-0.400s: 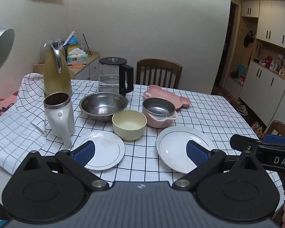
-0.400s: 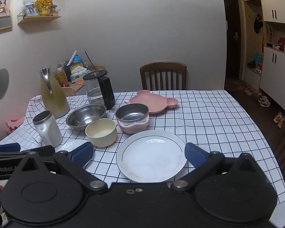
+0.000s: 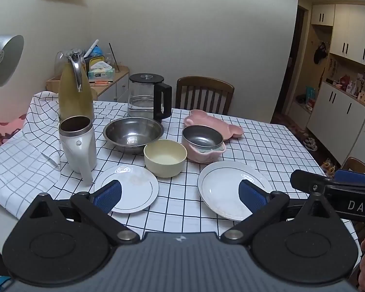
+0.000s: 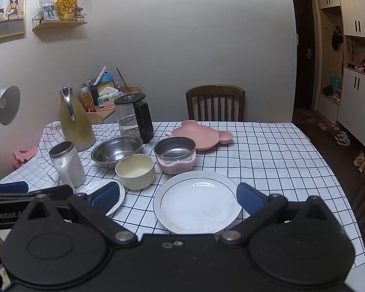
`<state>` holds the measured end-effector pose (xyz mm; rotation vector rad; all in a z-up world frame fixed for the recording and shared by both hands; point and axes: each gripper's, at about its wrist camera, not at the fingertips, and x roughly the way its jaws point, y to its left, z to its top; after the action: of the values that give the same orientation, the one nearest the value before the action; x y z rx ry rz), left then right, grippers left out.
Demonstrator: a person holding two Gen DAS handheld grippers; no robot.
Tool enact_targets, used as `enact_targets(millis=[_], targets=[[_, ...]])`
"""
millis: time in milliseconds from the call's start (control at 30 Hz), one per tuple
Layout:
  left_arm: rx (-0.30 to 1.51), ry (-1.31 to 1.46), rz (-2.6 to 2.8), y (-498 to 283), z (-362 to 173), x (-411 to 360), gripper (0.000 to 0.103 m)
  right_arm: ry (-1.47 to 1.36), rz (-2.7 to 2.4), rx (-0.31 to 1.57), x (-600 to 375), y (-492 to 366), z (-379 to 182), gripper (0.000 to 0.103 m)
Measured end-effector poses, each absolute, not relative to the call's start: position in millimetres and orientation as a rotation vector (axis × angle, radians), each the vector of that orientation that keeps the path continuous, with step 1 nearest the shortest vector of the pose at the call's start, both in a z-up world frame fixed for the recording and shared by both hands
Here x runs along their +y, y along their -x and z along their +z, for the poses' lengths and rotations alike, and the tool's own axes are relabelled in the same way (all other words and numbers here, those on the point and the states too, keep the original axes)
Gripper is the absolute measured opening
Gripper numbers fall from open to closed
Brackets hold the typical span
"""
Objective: Organize plates and bowls
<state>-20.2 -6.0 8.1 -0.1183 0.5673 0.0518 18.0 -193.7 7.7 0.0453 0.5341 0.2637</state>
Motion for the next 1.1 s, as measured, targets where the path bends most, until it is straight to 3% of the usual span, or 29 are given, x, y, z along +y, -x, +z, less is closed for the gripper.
enact_targets(millis=[1100], targets=[[0.535,0.115,0.102,28.4,14.1,1.8,0.103,-0.063,0.298,0.517,-187.7,-17.4,13.1,0.103]])
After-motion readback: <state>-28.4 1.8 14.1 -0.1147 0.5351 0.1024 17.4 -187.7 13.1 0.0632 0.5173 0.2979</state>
